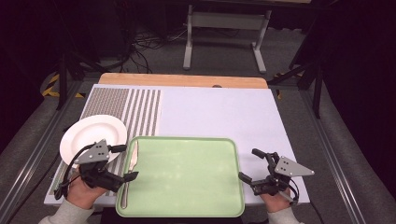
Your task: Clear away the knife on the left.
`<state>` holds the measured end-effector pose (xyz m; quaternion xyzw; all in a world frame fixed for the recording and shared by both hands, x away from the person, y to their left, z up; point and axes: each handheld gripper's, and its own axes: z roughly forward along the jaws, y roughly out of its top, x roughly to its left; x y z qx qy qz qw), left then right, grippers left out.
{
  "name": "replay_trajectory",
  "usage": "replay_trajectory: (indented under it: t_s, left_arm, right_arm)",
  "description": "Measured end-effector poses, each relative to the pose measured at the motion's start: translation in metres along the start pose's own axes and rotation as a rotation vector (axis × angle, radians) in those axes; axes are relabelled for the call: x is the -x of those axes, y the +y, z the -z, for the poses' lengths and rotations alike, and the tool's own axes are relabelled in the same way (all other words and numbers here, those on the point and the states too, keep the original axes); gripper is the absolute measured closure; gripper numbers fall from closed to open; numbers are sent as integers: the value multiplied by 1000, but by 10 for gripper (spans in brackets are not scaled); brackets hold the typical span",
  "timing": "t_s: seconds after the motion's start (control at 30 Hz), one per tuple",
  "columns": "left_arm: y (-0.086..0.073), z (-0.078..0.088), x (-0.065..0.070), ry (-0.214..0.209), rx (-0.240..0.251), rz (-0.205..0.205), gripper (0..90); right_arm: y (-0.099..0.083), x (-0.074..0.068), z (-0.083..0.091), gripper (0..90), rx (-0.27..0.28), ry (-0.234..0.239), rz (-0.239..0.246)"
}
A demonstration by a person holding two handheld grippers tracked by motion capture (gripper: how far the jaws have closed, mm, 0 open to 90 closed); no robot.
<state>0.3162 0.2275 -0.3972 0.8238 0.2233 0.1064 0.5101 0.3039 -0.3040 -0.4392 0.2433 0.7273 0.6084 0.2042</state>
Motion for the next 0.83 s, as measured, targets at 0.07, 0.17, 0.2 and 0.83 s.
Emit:
replay_trajectory:
  t_s: [0.07, 0.17, 0.2, 0.83]
  left_arm:
    - [-8, 2, 0, -4, 35, -18, 16]
    - [-18, 3, -1, 16, 53, -32, 4]
    - [-21, 3, -1, 20, 55, -35, 4]
    - [-62, 13, -5, 23, 197, 69, 1]
  right_arm:
    - [0, 0, 0, 22, 1, 0, 0]
    - [0, 0, 0, 22, -1, 0, -1]
    - [0, 0, 0, 22, 0, 1, 1]
    - [-2, 0, 0, 22, -6, 10, -3]
